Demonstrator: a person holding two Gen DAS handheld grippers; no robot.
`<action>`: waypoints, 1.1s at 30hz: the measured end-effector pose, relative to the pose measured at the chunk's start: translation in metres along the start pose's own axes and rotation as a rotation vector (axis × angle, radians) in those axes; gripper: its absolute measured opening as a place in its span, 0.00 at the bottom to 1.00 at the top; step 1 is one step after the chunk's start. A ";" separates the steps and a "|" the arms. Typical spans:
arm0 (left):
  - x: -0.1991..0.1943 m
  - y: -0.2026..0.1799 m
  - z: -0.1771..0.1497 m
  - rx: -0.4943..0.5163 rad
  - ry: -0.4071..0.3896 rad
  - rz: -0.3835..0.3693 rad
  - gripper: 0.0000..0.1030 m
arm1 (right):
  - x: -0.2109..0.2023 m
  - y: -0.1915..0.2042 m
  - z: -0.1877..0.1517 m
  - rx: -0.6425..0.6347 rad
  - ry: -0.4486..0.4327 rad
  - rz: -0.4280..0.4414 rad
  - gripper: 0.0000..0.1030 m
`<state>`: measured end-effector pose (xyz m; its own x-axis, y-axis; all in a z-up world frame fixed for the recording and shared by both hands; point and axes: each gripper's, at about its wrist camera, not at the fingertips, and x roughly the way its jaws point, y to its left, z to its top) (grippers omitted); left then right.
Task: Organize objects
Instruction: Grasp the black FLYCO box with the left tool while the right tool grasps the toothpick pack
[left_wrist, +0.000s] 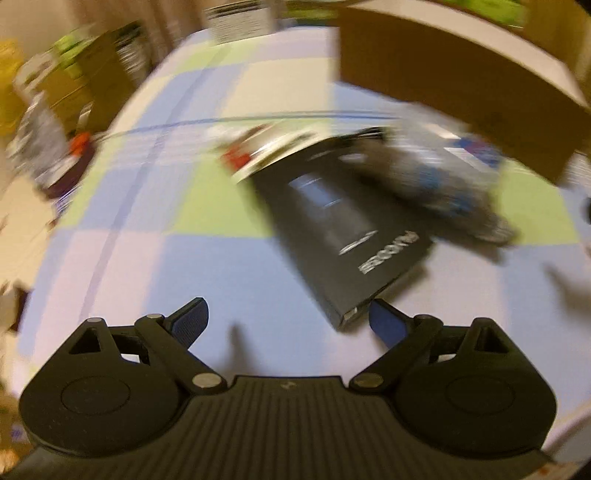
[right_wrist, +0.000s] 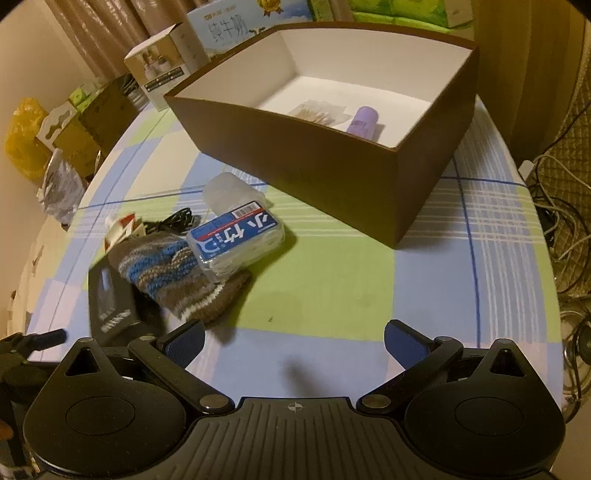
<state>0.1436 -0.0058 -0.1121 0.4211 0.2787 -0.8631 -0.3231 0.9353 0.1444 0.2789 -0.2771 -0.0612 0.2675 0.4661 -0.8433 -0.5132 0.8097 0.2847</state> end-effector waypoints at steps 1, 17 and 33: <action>0.003 0.010 -0.001 -0.019 0.006 0.032 0.89 | 0.002 0.002 0.001 -0.005 0.004 0.002 0.98; 0.002 -0.004 0.030 -0.054 0.006 -0.110 0.96 | 0.032 0.027 0.016 -0.043 0.000 0.018 0.98; 0.023 0.018 0.029 -0.050 0.032 -0.103 0.75 | 0.060 0.040 0.038 0.102 -0.032 0.069 0.97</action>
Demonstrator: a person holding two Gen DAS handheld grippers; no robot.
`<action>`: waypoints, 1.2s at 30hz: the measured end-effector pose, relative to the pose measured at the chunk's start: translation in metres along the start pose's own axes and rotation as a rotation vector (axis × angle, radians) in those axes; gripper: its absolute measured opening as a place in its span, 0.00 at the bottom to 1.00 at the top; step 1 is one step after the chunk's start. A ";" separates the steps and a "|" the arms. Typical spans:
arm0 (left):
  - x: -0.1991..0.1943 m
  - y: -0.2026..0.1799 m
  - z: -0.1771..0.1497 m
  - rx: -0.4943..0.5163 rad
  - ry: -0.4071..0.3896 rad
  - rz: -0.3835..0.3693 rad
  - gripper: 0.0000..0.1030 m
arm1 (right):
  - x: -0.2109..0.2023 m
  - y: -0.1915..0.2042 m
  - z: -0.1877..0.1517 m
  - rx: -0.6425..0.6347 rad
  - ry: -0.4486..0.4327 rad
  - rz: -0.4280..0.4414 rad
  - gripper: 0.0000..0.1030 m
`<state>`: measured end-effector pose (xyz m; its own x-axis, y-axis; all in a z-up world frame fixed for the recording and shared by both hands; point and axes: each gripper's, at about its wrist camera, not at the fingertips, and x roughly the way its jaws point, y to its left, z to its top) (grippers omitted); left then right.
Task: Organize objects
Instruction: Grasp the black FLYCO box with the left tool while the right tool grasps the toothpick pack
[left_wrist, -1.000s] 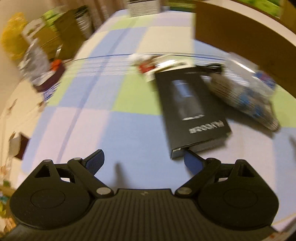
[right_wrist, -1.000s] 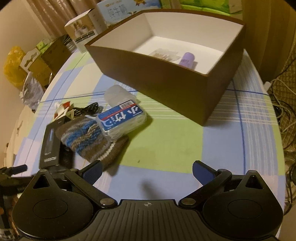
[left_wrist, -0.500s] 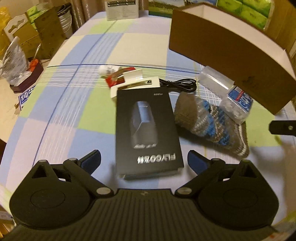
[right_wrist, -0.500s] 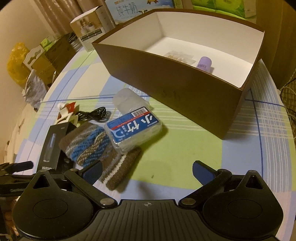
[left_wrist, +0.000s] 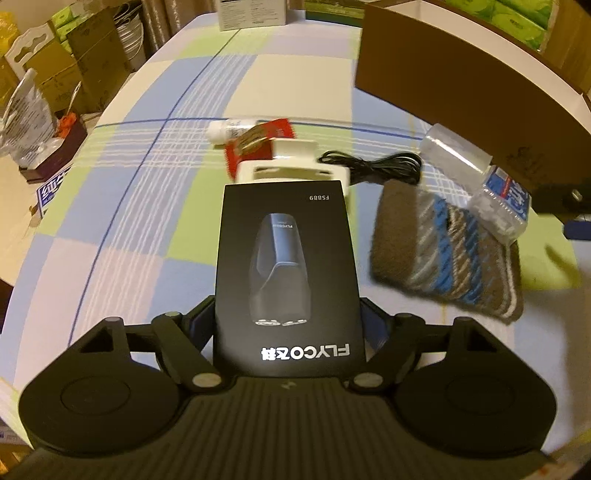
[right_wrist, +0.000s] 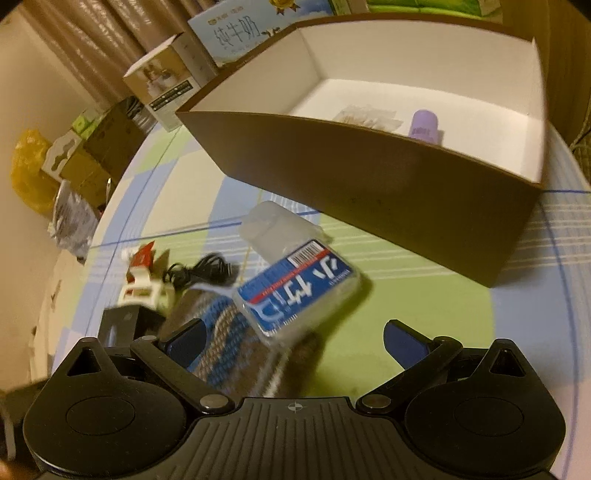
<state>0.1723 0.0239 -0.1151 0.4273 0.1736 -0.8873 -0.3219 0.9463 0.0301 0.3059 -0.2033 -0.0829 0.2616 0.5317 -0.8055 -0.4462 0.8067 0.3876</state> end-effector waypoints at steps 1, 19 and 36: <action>-0.001 0.003 -0.002 -0.004 0.001 0.000 0.75 | 0.006 0.002 0.003 0.006 -0.001 -0.001 0.97; 0.000 0.024 0.002 -0.020 0.017 0.006 0.75 | 0.042 0.007 0.015 -0.139 0.045 -0.097 0.63; 0.030 0.019 0.027 -0.011 0.048 0.054 0.75 | 0.028 -0.017 0.005 -0.246 0.054 -0.163 0.57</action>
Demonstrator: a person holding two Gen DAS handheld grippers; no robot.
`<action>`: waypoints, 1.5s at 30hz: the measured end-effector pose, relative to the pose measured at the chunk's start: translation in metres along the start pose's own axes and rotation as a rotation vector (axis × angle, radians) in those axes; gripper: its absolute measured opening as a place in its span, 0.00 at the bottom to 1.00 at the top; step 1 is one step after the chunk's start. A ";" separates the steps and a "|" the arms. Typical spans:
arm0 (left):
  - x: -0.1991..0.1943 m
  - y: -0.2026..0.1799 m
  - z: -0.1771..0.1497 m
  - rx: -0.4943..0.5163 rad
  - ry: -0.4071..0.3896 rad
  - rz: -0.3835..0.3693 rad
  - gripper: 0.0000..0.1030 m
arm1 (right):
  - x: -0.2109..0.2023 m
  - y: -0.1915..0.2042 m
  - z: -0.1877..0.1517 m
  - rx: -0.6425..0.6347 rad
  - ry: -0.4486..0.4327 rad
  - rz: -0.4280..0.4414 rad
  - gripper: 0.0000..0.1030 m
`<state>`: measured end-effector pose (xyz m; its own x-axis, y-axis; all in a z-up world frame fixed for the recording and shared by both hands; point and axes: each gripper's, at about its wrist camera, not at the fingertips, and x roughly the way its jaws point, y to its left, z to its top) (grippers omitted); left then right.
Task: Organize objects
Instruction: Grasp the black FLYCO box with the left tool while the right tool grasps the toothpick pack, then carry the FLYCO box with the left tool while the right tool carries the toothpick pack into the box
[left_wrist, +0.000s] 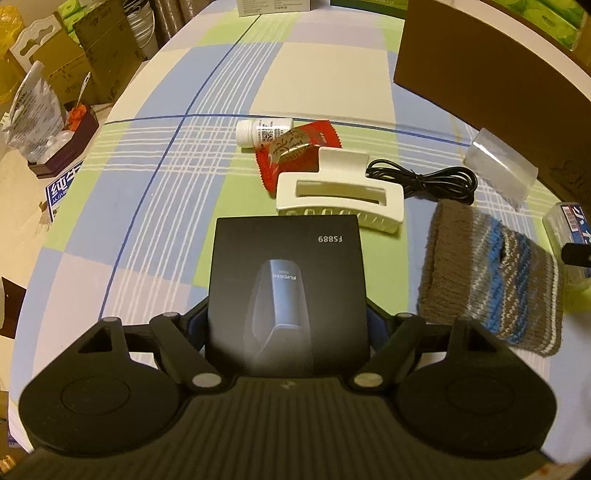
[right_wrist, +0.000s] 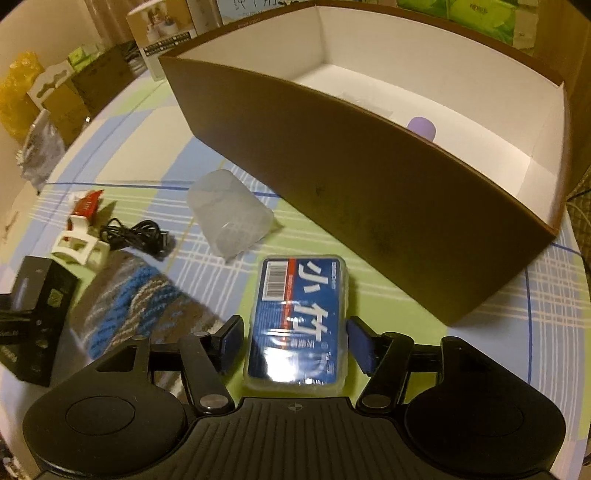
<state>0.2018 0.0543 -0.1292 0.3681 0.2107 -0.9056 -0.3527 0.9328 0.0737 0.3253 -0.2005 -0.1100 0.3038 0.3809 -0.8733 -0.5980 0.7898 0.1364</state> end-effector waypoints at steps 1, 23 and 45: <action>0.000 0.001 -0.001 -0.001 0.000 0.000 0.75 | 0.003 0.000 0.002 0.000 0.005 -0.010 0.57; -0.007 0.002 -0.017 0.017 -0.013 0.007 0.74 | 0.012 0.013 0.000 -0.074 0.013 -0.074 0.53; -0.076 -0.004 -0.011 0.015 -0.147 -0.048 0.73 | -0.064 0.004 -0.019 0.032 -0.077 0.079 0.53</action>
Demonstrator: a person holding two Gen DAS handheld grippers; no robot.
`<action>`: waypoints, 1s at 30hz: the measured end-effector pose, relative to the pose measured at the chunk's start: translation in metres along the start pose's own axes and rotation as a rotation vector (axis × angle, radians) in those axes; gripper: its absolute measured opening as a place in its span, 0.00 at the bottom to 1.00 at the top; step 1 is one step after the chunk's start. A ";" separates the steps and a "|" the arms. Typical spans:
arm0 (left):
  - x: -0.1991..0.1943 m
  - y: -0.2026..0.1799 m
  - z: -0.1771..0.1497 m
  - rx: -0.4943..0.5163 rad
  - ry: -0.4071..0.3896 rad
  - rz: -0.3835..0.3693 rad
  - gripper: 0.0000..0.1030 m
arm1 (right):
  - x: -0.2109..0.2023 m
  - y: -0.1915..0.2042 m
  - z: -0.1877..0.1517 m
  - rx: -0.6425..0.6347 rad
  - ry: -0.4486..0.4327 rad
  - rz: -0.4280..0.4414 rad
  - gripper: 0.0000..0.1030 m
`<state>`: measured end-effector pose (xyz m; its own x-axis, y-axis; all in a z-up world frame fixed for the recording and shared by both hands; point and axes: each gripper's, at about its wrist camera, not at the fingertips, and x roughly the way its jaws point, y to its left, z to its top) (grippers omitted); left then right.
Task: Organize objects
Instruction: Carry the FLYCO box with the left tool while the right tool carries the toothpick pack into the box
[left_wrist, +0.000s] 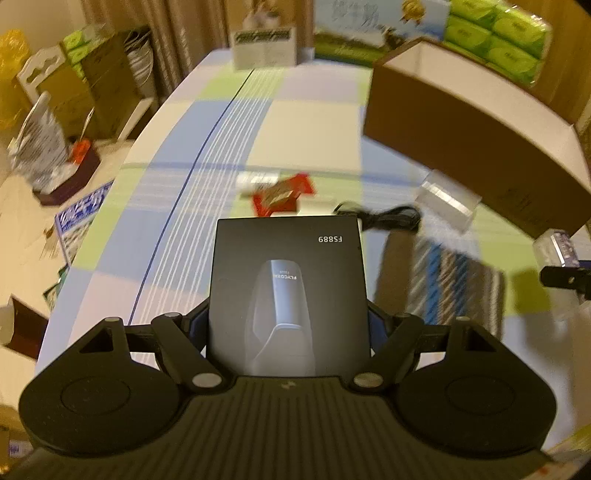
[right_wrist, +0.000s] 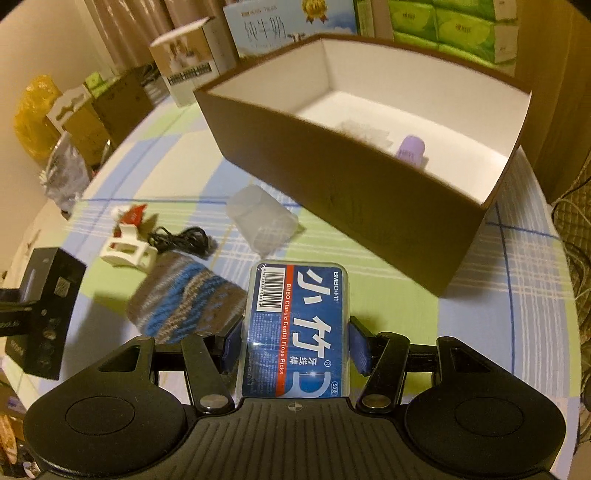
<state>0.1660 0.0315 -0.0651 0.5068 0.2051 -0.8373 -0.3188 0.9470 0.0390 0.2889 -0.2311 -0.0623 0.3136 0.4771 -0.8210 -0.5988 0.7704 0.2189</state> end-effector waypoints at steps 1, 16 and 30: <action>-0.003 -0.004 0.004 0.008 -0.011 -0.009 0.73 | -0.004 0.000 0.001 0.003 -0.009 0.004 0.53; -0.008 -0.090 0.101 0.225 -0.187 -0.168 0.74 | -0.042 -0.003 0.059 0.031 -0.186 -0.010 0.53; 0.037 -0.163 0.220 0.422 -0.268 -0.221 0.74 | -0.013 -0.066 0.135 0.145 -0.241 -0.187 0.53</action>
<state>0.4131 -0.0608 0.0170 0.7294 -0.0063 -0.6840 0.1393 0.9804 0.1395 0.4239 -0.2309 0.0049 0.5842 0.3945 -0.7093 -0.4084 0.8981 0.1632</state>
